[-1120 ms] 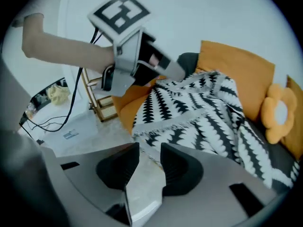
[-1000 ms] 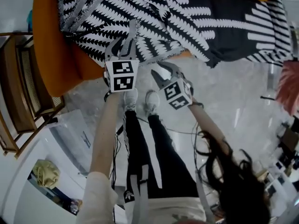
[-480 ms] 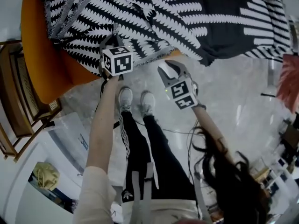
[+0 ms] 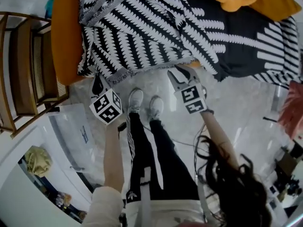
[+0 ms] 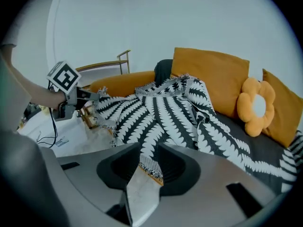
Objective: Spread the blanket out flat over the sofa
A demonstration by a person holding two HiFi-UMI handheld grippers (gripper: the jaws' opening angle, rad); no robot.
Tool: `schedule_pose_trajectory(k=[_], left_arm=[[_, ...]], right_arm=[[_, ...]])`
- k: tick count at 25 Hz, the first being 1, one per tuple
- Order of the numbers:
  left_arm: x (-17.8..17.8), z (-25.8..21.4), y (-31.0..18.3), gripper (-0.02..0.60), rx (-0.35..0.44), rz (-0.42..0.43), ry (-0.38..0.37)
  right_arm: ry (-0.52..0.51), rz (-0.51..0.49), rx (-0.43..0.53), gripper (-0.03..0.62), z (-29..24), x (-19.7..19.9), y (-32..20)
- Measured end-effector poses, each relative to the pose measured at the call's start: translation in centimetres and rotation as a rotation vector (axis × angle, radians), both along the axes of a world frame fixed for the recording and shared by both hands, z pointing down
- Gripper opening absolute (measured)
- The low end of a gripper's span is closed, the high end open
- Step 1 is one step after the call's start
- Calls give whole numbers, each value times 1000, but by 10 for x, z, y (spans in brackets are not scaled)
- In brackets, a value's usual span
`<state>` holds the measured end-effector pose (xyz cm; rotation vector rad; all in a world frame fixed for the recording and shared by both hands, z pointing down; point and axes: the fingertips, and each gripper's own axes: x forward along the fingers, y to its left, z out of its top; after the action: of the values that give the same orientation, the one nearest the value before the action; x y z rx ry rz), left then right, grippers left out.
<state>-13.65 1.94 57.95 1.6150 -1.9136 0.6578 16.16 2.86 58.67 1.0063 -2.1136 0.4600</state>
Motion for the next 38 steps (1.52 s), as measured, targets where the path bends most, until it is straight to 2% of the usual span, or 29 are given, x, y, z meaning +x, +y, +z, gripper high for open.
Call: schedule_pose_trajectory(k=[7, 9, 11, 13, 15, 18, 21, 24, 25, 26, 28, 31, 33, 35, 38], left_arm=[[-75, 37, 41, 9, -54, -170, 1], [-89, 46, 52, 9, -76, -193, -13], [-110, 49, 64, 9, -92, -210, -36], [-133, 47, 70, 9, -94, -220, -73], [-148, 47, 71, 9, -98, -202, -117], [-165, 47, 69, 9, -116, -148, -172], [-178, 45, 63, 9, -128, -132, -185], [-181, 43, 59, 9, -137, -137, -181], [-180, 44, 60, 9, -142, -140, -177], [-179, 46, 62, 9, -149, -142, -173], [-177, 50, 65, 9, -159, -137, -175], [-178, 53, 65, 9, -164, -136, -177], [-181, 53, 64, 9, -166, -145, -166], [-185, 53, 60, 9, -174, -136, -162], [-190, 56, 54, 9, -188, -95, -177]], right_arm=[[19, -82, -16, 117, 22, -36, -22], [62, -106, -36, 117, 34, -35, -15], [147, -155, -37, 117, 51, -32, -5], [259, -225, -21, 152, 76, -23, 2], [383, -284, 7, 186, 97, -3, 6], [536, -341, 63, 201, 107, 29, 6], [686, -415, 91, 208, 114, 57, 6], [834, -439, 123, 206, 121, 78, -1], [877, -439, 144, 160, 120, 81, -6], [901, -438, 165, 8, 118, 82, -11], [876, -420, 169, 8, 117, 76, -14], [789, -389, 96, 8, 125, 74, 1], [774, -452, 56, 6, 132, 76, 29], [780, -501, 56, 5, 133, 78, 52], [741, -479, -21, 5, 132, 77, 55]])
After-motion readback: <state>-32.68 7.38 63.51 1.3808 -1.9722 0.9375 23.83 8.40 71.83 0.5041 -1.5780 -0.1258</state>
